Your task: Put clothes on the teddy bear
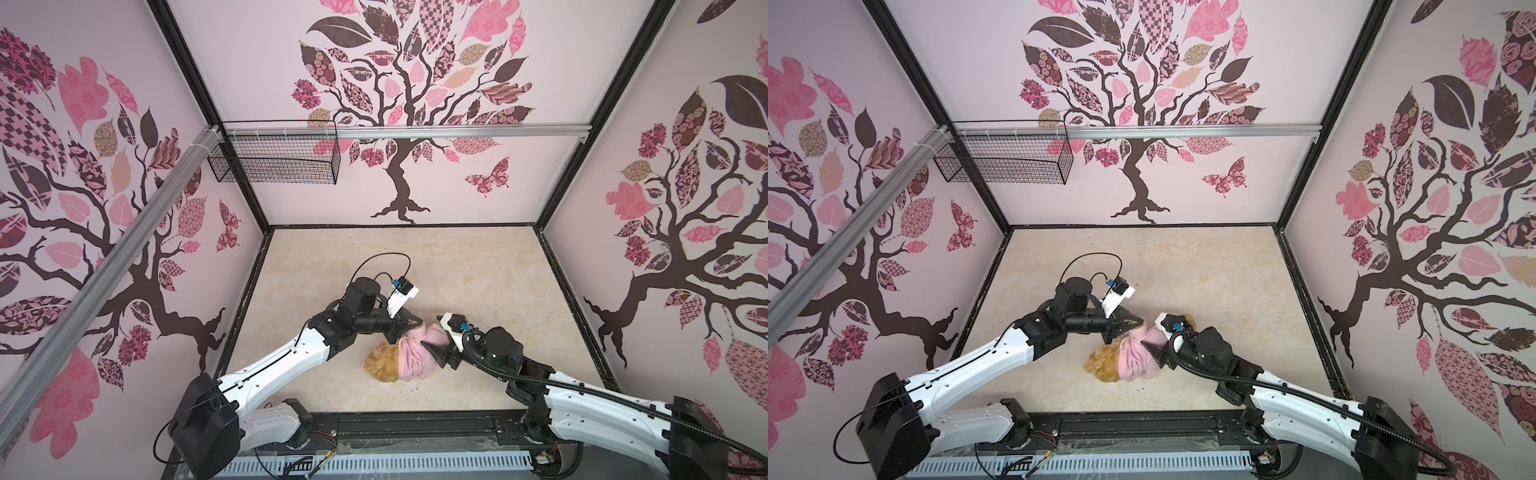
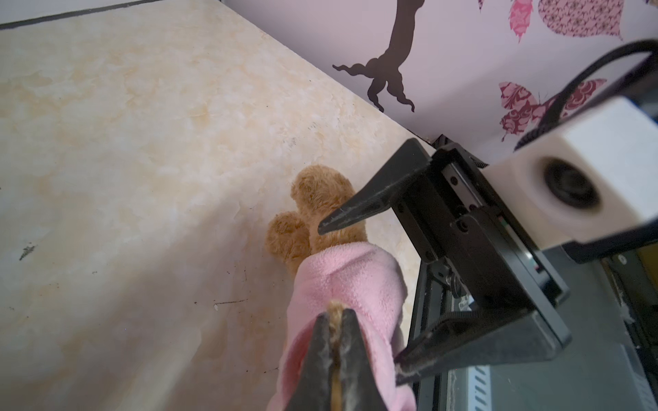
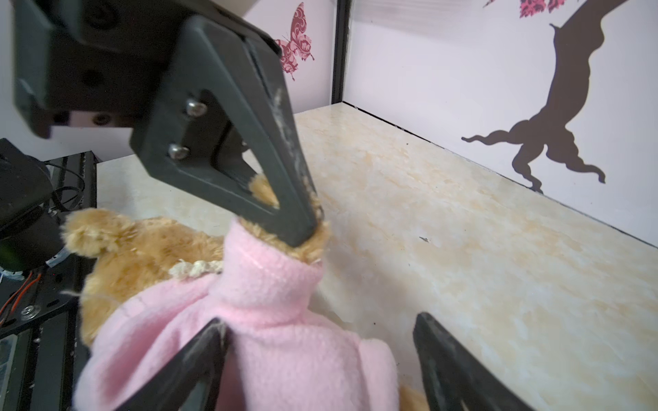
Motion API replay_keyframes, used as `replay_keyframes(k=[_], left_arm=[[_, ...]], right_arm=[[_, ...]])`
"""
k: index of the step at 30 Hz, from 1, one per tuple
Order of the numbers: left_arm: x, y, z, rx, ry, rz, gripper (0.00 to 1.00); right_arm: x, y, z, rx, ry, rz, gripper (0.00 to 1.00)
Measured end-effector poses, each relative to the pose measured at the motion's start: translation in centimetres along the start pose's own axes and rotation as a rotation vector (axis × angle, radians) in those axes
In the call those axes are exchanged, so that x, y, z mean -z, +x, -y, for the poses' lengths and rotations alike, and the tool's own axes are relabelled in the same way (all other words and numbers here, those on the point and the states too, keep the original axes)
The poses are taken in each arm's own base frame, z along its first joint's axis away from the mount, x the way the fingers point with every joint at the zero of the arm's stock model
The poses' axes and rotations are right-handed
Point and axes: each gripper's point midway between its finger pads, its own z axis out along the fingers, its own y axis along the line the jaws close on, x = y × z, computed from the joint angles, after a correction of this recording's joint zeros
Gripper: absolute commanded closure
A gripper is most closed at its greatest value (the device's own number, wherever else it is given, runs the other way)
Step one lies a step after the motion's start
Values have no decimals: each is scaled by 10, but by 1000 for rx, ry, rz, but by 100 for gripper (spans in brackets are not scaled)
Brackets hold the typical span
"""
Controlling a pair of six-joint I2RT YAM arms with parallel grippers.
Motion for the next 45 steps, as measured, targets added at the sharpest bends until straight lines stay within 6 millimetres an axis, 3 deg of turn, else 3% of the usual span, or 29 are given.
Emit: replay_keyframes(k=[8,13,19,24,37,45], left_arm=[[-3,2,-1,69,-8,16,100],[-3,-1,1,84,-3,29,100],[-1,-1,6,91,10,40,100],[4,-7,11,106,23,59,100],[5,1,4,137,-11,34,100],[4,-8,-22,71,-142,95,100]], right_arm=[[-18,-12,-9,34,-33,31,20],[-33,-5,-3,-7,6,26,20],[-47,2,2,-73,40,39,39],[-52,19,6,-128,65,36,42],[-52,33,6,-229,74,49,19],[-32,17,23,-254,71,45,9]])
